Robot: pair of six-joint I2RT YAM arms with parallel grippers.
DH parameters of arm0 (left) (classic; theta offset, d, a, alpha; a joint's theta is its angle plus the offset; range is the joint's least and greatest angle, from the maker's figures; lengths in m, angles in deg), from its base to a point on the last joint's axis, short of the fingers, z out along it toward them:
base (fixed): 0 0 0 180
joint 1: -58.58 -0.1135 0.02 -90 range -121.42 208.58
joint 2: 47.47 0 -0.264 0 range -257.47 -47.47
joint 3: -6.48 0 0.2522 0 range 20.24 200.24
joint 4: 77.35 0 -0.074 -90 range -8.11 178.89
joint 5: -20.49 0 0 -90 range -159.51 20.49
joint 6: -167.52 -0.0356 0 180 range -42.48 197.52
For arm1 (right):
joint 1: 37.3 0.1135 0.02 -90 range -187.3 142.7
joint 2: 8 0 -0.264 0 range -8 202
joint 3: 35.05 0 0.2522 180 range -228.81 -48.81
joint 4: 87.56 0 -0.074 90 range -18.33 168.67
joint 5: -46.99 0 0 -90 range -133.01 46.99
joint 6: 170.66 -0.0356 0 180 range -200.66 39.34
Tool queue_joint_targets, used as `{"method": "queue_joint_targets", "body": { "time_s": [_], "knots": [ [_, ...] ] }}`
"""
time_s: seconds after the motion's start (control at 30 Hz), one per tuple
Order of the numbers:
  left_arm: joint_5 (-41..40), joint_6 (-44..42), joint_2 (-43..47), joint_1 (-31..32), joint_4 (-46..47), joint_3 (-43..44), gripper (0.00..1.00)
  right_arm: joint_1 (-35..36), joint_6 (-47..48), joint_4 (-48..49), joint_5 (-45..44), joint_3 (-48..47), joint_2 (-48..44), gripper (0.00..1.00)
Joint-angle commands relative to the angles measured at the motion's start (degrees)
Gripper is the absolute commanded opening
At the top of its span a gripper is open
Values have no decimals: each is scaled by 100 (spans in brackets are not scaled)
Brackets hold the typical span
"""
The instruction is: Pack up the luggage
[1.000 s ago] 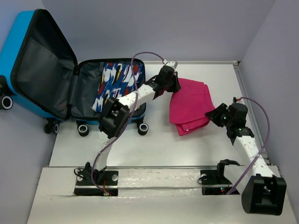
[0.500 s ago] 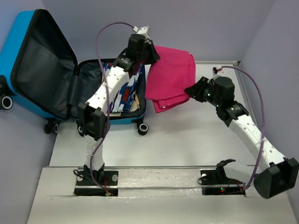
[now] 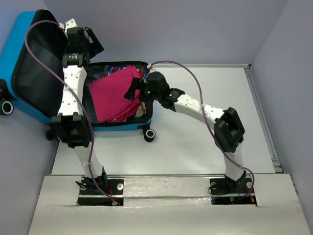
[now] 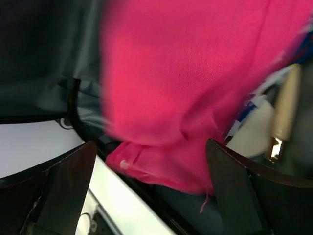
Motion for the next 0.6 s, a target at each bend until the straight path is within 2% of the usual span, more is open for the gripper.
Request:
{"method": "queue_joint_targets", "body": {
  "time_s": [0.0, 0.07, 0.13, 0.3, 0.33, 0.43, 0.47, 0.57],
  "knots": [
    [-374, -269, 77, -98, -71, 58, 99, 216, 32, -793, -8, -1115, 900, 100],
    [-198, -243, 873, -28, 492, -975, 99, 216, 93, -636, -200, -713, 709, 100],
    [-57, -164, 1473, 25, 986, -1550, 99, 216, 215, -565, -237, -440, 445, 100],
    [75, -120, 2195, 499, 1013, -2027, 99, 216, 559, -319, -588, 176, -267, 100],
    [32, -111, 2580, 613, 1048, -2358, 99, 216, 698, -284, -640, 456, -390, 100],
    [-284, -102, 3345, 842, 1294, -3080, 99, 216, 814, -117, -782, 1107, -1031, 100],
    [-407, -76, 3870, 973, 1329, -3552, 99, 216, 892, 40, -834, 1283, -1216, 100],
    [-1222, 3, 4838, 1001, 1093, -4170, 99, 216, 1033, 191, -939, 1942, -2006, 100]
  ]
}}
